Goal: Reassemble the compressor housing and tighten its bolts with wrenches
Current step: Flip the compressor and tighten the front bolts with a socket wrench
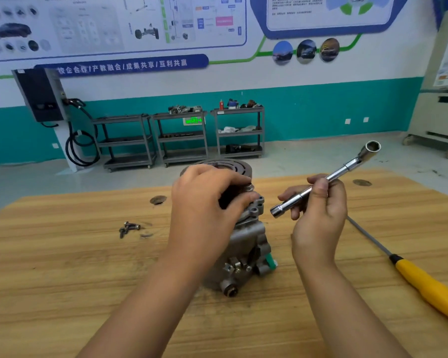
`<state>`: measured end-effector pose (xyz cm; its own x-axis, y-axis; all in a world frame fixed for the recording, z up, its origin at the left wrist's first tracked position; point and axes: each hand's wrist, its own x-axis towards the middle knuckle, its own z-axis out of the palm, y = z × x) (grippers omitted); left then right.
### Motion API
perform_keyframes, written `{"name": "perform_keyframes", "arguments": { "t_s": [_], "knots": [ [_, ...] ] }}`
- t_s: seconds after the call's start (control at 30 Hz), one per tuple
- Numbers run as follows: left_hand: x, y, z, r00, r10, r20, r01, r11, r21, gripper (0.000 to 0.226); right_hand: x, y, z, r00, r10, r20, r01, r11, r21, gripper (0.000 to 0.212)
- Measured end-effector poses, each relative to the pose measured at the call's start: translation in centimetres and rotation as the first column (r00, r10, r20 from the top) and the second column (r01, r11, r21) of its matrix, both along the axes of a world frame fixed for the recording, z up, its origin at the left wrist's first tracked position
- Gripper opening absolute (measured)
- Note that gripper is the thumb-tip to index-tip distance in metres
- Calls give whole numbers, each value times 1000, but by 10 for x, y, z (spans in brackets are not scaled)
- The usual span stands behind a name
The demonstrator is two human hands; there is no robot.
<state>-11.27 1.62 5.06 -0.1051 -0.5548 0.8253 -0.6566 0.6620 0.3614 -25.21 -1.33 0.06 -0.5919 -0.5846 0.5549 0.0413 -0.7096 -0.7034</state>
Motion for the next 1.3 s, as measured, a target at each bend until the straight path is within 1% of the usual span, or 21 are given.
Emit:
{"name": "perform_keyframes", "arguments": {
  "t_s": [0.1,0.23,0.4,0.53,0.73,0.87,1.0,1.17,1.23,1.3],
  "knots": [
    [-8,-9,-11,991,100,86,-95,994,-52,19,-2,-2,-1,998,55,4,-55,998,20,21],
    [-13,-16,-23,972,198,127,-191,980,-63,17,-6,-5,1,988,152,5,-152,988,19,23],
    [-12,-18,-27,975,188,116,-178,980,-90,16,-7,-9,-2,966,259,-14,-257,965,58,25],
    [-9,-20,-24,980,175,90,-165,980,-113,11,-7,-10,-2,955,296,-21,-294,953,78,28],
    [-8,-23,-28,970,162,181,-134,979,-157,10,-6,-2,-2,962,262,-77,-253,962,101,16],
    [-6,-26,-33,974,154,169,-124,977,-173,13,-2,5,0,938,326,-117,-315,944,101,14],
    [-5,-27,-39,979,142,149,-113,976,-186,19,-1,8,8,906,386,-176,-377,922,81,17],
    [-4,-28,-44,983,140,122,-112,971,-212,22,1,9,27,892,404,-205,-401,914,58,16],
    [-5,-29,-45,981,154,120,-125,967,-220,22,-1,4,42,889,394,-234,-392,918,57,15],
    [-6,-29,-46,980,161,115,-132,965,-225,20,-5,-1,60,880,366,-304,-361,930,74,16]
  ]
}}
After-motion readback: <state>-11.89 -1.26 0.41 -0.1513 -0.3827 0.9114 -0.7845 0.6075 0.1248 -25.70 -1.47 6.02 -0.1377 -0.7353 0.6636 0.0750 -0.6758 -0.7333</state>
